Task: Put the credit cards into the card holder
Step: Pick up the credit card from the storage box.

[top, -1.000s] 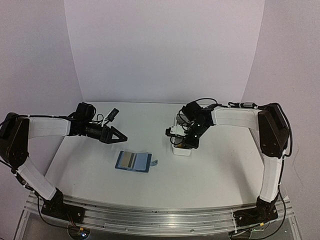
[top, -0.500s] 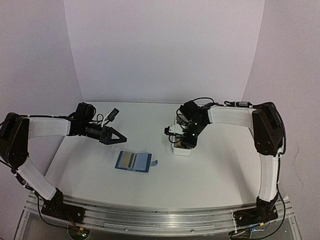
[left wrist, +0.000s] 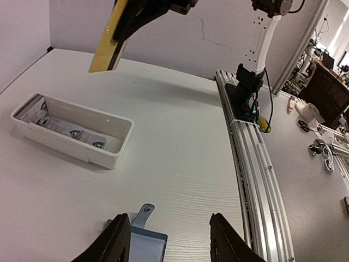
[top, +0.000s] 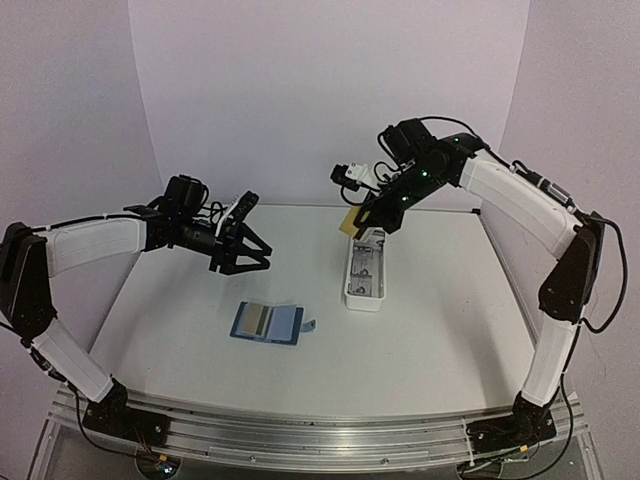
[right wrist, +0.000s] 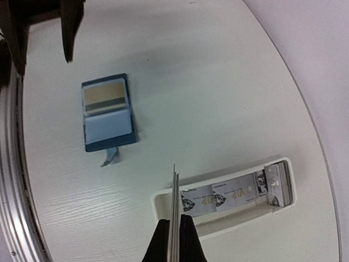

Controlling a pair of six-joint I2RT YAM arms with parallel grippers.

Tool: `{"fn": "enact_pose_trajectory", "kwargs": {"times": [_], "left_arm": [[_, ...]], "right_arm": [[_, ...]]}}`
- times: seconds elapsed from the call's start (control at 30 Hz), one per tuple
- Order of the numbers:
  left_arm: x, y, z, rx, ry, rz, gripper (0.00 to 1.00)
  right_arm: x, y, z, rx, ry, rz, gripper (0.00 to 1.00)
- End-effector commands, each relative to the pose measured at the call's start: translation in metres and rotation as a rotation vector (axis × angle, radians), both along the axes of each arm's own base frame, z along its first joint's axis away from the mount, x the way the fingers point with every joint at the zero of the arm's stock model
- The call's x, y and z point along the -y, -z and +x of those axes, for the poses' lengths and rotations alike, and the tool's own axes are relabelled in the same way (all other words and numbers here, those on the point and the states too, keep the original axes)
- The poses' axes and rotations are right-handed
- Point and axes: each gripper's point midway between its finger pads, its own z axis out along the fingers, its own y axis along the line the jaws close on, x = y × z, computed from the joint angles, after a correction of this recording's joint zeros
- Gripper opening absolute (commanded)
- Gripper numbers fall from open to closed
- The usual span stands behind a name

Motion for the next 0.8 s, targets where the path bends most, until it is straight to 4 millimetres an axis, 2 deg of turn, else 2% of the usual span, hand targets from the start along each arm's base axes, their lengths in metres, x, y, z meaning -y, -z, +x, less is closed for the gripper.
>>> {"fn": "enact_pose_trajectory", "kwargs": {"times": [0.0,0.07,0.13,0.17,0.27,0.37,0.57,0.63,0.73,0.77], "left_arm": [[0.022,-0.042,-0.012,0.152,0.065,-0.056,0.52],[0.031,-0.050,-0.016,0.093,0.071,-0.062,0.62],[0.036,-0.053,-0.025,0.071,0.090,-0.070,0.77],[0.039,-0.054,-0.030,0.067,0.097,-0.070,0.80],[0.049,-0.054,-0.034,0.063,0.095,-0.066,0.80],[0.055,-0.055,-0.035,0.075,0.093,-0.073,0.76],[0.058,-0.067,-0.041,0.059,0.126,-0.114,0.48],[0.057,-0.070,-0.044,0.046,0.144,-0.127,0.34],[0.057,-0.076,-0.044,0.005,0.126,-0.134,0.03],[0.057,-0.077,-0.044,-0.007,0.122,-0.133,0.00]], "right_arm": [[-0.034,-0.020,-0.050,-0.260,-0.037,0.172,0.00],[-0.057,-0.027,-0.071,-0.305,-0.091,0.213,0.00],[-0.071,-0.032,-0.084,-0.319,-0.129,0.239,0.00],[-0.076,-0.034,-0.088,-0.323,-0.143,0.250,0.00],[-0.089,-0.044,-0.100,-0.341,-0.193,0.298,0.00],[-0.100,-0.050,-0.109,-0.361,-0.236,0.335,0.00],[-0.108,-0.050,-0.116,-0.379,-0.261,0.348,0.00],[-0.110,-0.048,-0.115,-0.383,-0.263,0.351,0.00],[-0.109,-0.041,-0.115,-0.387,-0.256,0.335,0.00],[-0.108,-0.039,-0.115,-0.384,-0.258,0.329,0.00]]}}
